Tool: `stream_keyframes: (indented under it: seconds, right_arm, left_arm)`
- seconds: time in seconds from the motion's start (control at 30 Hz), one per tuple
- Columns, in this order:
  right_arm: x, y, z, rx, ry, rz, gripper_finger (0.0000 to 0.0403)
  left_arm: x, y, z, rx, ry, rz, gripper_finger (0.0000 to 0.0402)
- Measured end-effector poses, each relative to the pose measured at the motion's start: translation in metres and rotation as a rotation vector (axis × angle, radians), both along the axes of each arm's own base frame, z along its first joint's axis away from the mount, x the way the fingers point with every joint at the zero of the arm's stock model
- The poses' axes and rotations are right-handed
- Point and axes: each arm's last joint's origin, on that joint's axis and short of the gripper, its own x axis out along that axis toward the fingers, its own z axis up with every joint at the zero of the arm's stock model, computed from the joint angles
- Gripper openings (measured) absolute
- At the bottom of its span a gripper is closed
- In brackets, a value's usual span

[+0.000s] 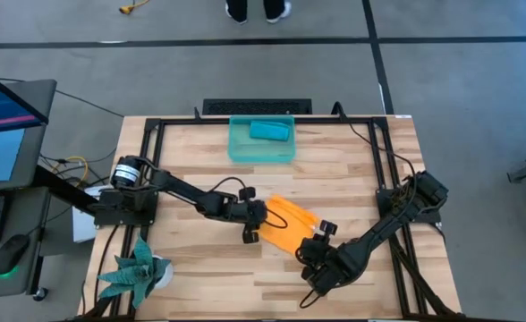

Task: Roll microfiber towels into tight, uniform cylinder then place into a basket
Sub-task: Roll the yellow microfiber cloth

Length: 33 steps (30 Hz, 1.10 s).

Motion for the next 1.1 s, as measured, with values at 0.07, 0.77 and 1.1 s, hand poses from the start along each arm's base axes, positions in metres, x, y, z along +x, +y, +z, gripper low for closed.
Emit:
stream_keyframes:
  seconds: [0.07, 0.77, 1.1]
  right_arm:
    - [0.000, 0.000, 0.000, 0.000, 0.000, 0.000, 0.0118]
    - [0.005, -0.007, 0.000, -0.030, 0.027, 0.026, 0.0118]
    - [0.006, -0.007, 0.000, -0.014, 0.011, 0.007, 0.0118]
  left_arm:
    - [-0.001, 0.002, -0.001, -0.024, 0.017, 0.040, 0.0125]
    - [-0.018, -0.010, 0.006, -0.172, 0.175, 0.284, 0.0125]
    - [-0.014, -0.036, 0.025, -0.097, 0.118, 0.121, 0.0125]
